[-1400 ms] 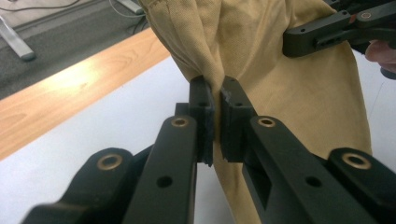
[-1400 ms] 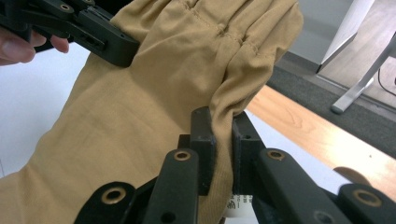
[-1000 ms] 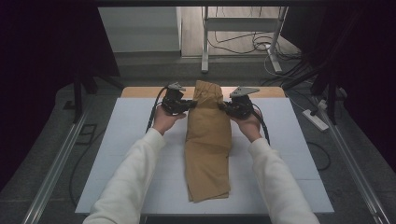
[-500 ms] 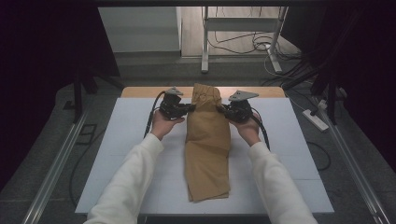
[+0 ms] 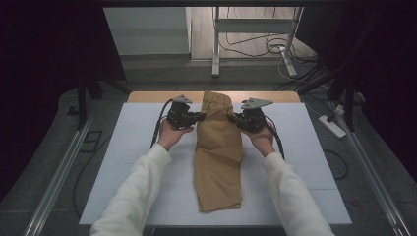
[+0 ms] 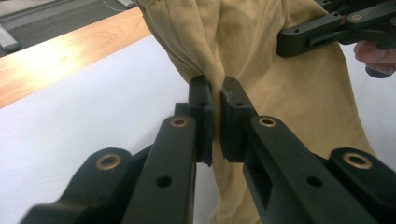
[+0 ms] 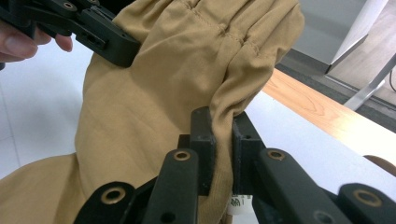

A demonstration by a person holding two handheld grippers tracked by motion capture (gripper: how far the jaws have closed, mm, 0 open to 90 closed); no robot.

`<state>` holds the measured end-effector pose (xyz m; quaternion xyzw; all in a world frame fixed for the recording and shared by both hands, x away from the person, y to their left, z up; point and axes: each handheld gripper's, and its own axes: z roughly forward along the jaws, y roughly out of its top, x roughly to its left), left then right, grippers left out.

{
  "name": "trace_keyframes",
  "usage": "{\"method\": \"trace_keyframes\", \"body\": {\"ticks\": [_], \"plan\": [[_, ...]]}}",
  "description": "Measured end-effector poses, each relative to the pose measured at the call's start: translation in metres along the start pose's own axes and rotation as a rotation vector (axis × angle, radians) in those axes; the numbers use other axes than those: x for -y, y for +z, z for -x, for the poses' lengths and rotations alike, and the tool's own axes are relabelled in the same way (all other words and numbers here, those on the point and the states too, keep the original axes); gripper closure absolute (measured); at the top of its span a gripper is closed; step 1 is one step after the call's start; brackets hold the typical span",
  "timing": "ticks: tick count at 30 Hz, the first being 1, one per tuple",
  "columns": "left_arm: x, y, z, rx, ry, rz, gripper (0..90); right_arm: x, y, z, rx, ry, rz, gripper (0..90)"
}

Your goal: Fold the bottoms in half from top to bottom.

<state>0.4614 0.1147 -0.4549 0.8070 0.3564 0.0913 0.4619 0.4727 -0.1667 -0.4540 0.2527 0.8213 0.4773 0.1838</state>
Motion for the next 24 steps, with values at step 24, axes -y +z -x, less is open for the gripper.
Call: {"method": "trace_keyframes", "body": {"ticks": [24], "plan": [[0.022,-0.009,0.014,0.016,0.019,-0.001,83.5,0.014,-0.010,-0.020,-0.040,-0.031,0.002,81.9]]}}
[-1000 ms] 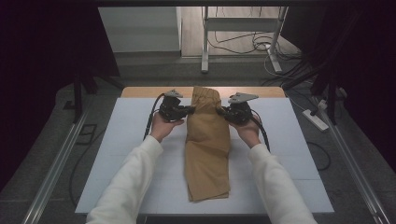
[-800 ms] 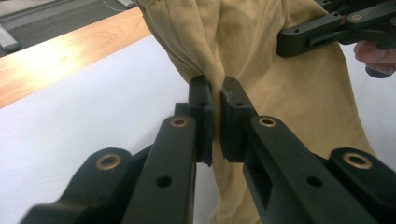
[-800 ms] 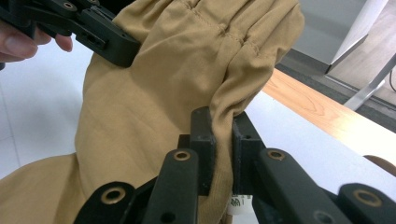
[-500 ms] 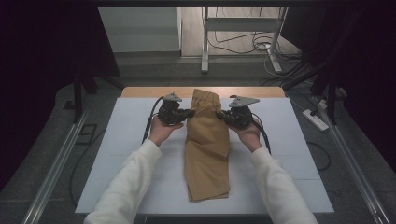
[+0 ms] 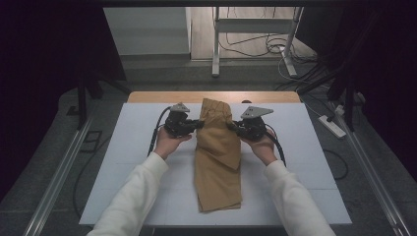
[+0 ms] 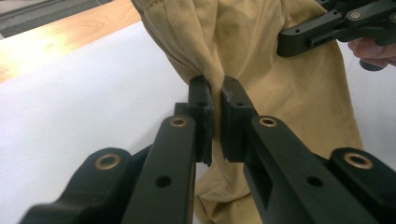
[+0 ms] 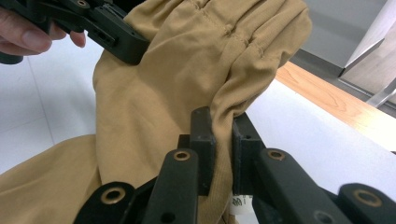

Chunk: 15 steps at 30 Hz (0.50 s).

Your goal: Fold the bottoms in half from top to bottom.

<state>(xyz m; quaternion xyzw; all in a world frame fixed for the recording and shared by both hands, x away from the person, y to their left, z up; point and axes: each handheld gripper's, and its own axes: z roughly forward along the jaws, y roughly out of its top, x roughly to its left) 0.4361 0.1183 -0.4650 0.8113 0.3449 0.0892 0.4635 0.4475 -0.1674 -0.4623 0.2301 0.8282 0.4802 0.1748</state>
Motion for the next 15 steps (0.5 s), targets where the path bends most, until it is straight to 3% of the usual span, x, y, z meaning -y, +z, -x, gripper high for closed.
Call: {"method": "trace_keyframes", "body": {"ticks": [15], "plan": [[0.014,0.000,0.007,0.031,-0.004,-0.010,83.0,0.011,-0.004,-0.010,-0.020,-0.005,-0.008,81.9]]}}
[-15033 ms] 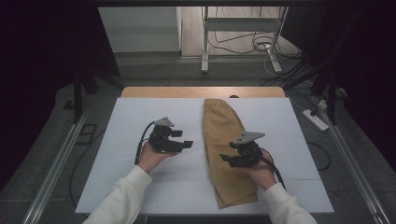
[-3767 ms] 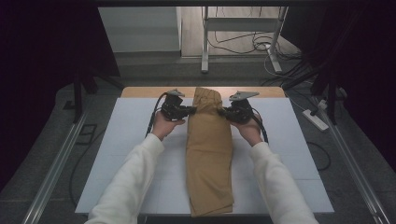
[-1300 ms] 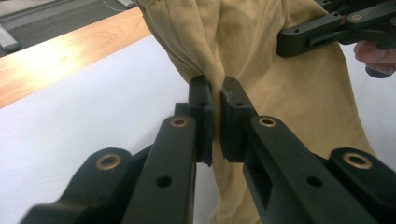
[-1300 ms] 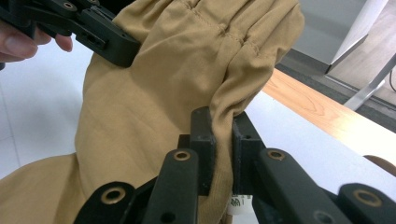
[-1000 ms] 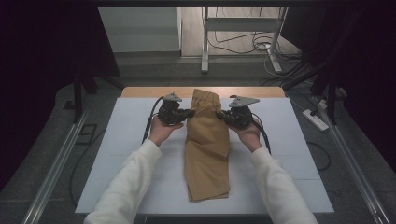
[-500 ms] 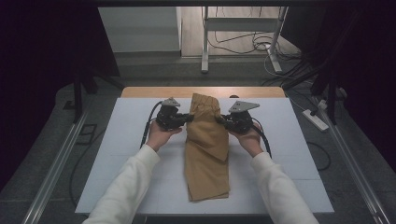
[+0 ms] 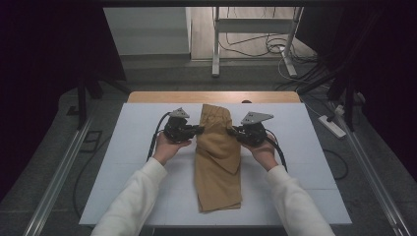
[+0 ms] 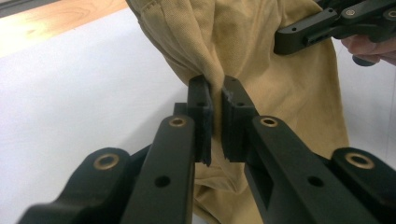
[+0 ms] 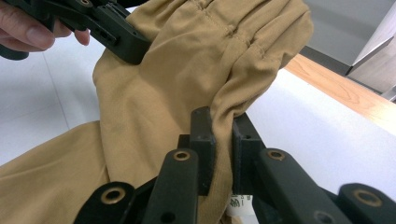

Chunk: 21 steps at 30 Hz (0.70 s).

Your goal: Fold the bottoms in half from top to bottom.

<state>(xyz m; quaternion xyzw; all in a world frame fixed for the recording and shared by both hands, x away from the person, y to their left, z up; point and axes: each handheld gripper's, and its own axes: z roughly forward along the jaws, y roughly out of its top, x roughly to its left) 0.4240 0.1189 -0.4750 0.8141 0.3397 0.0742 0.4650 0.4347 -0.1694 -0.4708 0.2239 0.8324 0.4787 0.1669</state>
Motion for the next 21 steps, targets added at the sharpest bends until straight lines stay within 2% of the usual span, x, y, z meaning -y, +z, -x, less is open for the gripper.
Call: {"method": "trace_keyframes", "body": {"ticks": [21], "plan": [[0.013,-0.002,0.009,0.024,-0.002,-0.012,82.6,0.010,-0.005,-0.011,-0.023,0.003,-0.011,81.8]]}}
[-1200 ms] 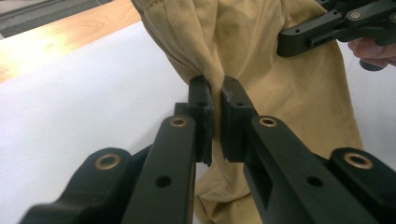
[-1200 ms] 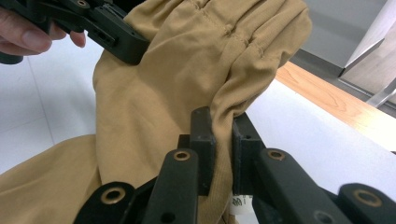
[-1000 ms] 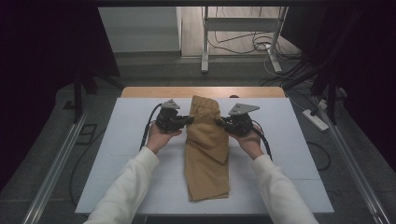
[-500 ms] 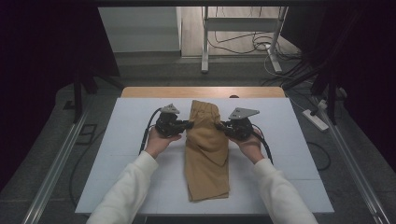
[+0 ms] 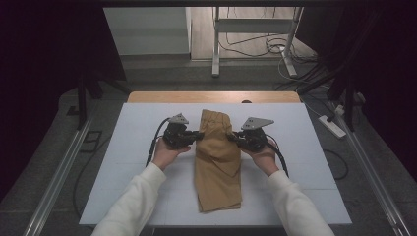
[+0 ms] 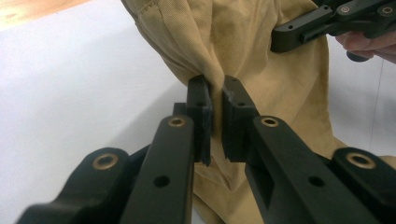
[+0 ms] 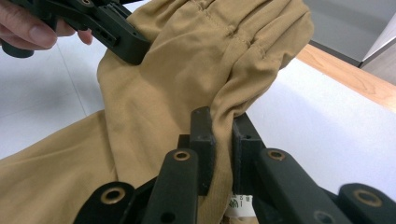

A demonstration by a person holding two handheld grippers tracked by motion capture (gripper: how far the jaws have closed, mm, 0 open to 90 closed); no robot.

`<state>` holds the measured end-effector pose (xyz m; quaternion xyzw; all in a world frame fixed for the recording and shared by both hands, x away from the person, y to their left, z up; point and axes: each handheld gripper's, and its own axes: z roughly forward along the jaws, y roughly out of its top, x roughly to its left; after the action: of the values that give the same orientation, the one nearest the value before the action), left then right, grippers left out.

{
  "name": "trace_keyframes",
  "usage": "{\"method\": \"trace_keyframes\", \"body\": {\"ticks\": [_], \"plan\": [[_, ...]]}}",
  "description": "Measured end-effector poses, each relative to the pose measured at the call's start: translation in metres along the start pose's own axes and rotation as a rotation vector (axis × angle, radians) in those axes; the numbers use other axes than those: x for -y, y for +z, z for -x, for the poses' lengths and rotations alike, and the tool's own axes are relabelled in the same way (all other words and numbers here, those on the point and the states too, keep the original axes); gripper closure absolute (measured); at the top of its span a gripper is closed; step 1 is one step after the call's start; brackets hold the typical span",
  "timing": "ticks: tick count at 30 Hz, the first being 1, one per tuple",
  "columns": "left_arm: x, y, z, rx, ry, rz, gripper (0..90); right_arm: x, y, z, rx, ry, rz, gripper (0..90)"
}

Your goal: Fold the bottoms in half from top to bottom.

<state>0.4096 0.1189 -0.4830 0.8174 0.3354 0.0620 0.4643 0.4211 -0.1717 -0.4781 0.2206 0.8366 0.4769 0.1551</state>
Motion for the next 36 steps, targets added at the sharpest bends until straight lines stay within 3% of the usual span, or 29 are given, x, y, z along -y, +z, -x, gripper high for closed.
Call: {"method": "trace_keyframes", "body": {"ticks": [22,36], "plan": [[0.007,-0.002,0.007,0.009,0.004,-0.014,81.9,0.009,-0.005,-0.007,-0.031,0.031,0.019,81.5],[0.017,-0.004,0.016,0.020,0.004,-0.030,80.7,0.015,-0.011,-0.020,-0.046,0.001,-0.007,80.3]]}}
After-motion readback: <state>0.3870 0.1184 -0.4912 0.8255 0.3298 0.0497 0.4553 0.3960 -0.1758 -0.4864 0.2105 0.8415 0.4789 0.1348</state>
